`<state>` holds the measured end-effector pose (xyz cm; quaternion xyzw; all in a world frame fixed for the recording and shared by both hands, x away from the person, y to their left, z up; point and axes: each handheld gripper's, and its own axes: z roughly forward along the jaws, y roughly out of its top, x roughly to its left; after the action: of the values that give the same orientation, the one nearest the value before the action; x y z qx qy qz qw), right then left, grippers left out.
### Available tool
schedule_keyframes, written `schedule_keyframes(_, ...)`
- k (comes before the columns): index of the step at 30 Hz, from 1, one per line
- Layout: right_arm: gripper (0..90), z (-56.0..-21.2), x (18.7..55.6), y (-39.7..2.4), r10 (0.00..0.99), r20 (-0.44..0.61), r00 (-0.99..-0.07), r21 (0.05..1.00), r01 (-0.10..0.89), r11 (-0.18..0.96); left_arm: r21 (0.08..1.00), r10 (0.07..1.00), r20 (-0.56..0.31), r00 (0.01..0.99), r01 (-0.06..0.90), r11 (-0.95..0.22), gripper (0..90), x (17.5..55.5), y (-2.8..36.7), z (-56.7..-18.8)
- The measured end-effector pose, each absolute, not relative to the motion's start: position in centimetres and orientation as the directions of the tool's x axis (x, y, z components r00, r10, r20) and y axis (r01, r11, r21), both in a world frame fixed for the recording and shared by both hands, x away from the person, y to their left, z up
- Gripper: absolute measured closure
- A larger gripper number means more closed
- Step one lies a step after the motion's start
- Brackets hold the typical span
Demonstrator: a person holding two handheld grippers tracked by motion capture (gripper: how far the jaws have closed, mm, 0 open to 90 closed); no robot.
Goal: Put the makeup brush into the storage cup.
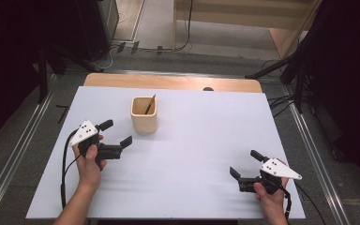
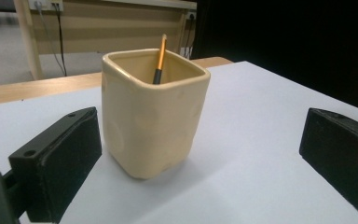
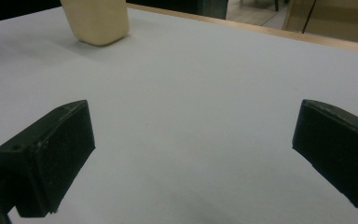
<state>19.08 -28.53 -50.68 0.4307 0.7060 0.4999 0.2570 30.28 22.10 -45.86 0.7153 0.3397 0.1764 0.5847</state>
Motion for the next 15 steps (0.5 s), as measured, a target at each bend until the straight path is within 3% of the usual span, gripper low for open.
schedule_keyframes(15,0.0,-50.7,19.1,-28.7,0.868,0.072,-0.491,0.926,0.355,0.124,0.954,0.714,-0.130,0.688,0.282,-0.098,0.0,27.5,24.9,-47.2)
